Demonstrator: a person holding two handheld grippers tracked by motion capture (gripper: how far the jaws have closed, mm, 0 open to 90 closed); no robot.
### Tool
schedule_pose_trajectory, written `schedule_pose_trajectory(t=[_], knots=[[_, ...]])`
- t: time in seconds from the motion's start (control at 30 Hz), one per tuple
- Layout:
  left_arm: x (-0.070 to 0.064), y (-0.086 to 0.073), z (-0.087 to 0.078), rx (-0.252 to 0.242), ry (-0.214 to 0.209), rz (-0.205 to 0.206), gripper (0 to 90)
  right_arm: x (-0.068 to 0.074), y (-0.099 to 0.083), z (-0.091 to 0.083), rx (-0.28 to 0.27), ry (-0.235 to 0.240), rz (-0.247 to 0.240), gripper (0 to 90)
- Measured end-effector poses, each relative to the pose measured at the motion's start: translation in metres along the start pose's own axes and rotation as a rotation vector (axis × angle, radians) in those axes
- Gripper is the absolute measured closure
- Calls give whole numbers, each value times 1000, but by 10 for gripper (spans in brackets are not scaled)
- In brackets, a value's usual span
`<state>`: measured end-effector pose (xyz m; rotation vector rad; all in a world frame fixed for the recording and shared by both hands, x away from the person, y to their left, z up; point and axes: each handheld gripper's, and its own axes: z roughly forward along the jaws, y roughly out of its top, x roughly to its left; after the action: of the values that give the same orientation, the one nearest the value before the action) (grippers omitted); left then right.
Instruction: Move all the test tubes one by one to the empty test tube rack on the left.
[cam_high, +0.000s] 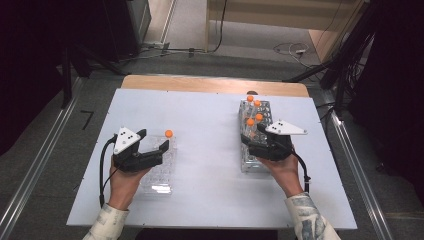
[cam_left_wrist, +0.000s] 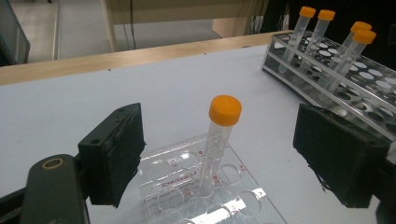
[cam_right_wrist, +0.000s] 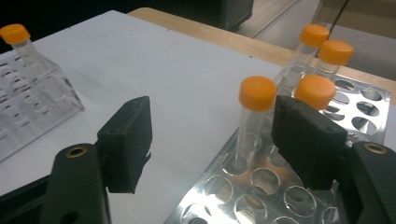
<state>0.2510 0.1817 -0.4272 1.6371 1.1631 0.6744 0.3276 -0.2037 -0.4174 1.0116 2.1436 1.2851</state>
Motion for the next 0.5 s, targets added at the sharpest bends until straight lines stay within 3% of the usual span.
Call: schedule_pose_trajectory(t=[0.2, 0.33, 0.4, 0.5], knots=[[1, 0, -1, -5, -1, -3, 171, -9, -1, 8, 25, -55, -16, 390], [1, 0, -1, -4, 0, -2, 171, -14, 0, 13, 53, -52, -26, 441], [1, 0, -1, -5, 0, -2, 171, -14, 0, 15, 61, -64, -57, 476], [0, 0, -1, -7, -3, -4, 171, -16, 2, 17, 80, -56, -42, 509]])
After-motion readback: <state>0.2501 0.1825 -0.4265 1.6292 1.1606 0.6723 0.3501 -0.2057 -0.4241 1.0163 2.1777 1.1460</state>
